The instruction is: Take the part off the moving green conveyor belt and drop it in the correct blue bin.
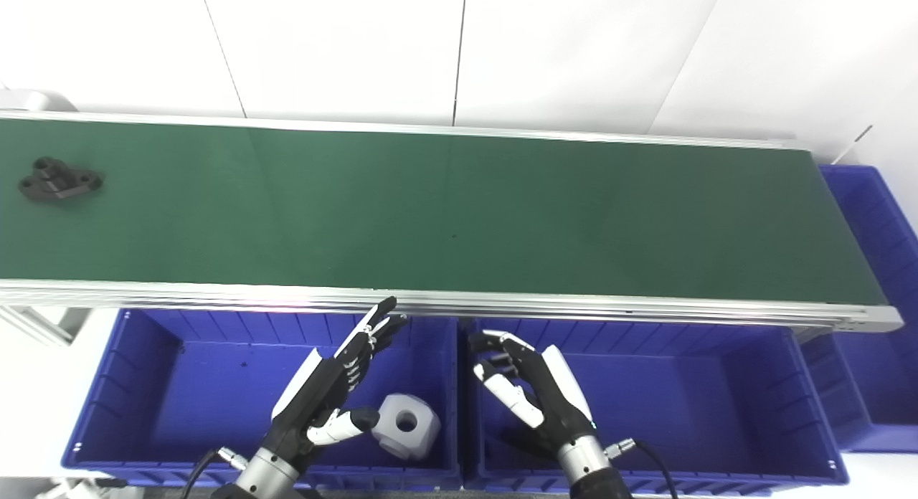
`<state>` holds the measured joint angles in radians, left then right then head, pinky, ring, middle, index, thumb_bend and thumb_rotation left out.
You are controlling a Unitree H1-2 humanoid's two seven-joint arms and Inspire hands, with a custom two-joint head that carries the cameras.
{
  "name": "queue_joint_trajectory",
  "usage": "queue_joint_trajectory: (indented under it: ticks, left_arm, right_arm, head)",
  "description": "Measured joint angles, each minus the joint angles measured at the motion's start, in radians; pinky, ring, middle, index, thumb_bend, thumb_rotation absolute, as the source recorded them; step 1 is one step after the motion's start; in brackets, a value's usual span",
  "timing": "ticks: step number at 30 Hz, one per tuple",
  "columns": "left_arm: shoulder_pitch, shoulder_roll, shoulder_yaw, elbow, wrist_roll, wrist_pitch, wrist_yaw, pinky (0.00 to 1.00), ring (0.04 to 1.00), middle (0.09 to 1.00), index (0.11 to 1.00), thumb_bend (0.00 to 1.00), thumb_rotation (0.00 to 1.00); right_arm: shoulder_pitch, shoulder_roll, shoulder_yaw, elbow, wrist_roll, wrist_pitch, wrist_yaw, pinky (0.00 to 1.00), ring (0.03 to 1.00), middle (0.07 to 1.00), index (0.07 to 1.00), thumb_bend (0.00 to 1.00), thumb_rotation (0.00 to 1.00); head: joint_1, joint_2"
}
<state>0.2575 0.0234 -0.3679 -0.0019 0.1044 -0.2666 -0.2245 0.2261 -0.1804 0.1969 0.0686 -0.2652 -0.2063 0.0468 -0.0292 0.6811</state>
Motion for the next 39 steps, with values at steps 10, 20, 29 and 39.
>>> queue_joint_trajectory:
  ticks: [10,20,29,39]
  left_arm:
    - [-0.002,0.0,0.001,0.006,0.0,0.0,0.0,0.99,0.977,0.944,0.988,1.0,0.78]
    - [-0.007,0.0,0.007,0.024,0.0,0.0,0.001,0.98,0.973,0.94,0.989,0.99,0.78]
    - [-0.008,-0.003,0.016,0.024,-0.012,-0.001,0.003,0.98,0.974,0.935,0.984,1.0,0.78]
    - [-0.009,-0.004,0.04,0.024,-0.013,-0.001,0.014,0.98,0.968,0.94,0.985,1.0,0.79]
  right_arm:
    - [-0.001,-0.011,0.012,0.056,0.073,-0.203,-0.034,0.87,0.915,0.924,0.885,0.92,1.0]
    - [0.007,-0.029,0.036,0.045,0.165,-0.204,-0.039,0.83,0.884,0.913,0.888,0.94,1.0]
    - [0.042,-0.021,0.004,0.016,0.233,-0.205,-0.023,0.81,0.855,0.892,0.879,0.92,1.0]
    - [0.06,0.014,-0.048,-0.004,0.266,-0.205,-0.003,0.8,0.843,0.886,0.872,0.92,1.0]
  head:
    - [-0.002,0.002]
    - [-0.003,0.0]
    - [-0.002,-0.002]
    - [-0.003,-0.005]
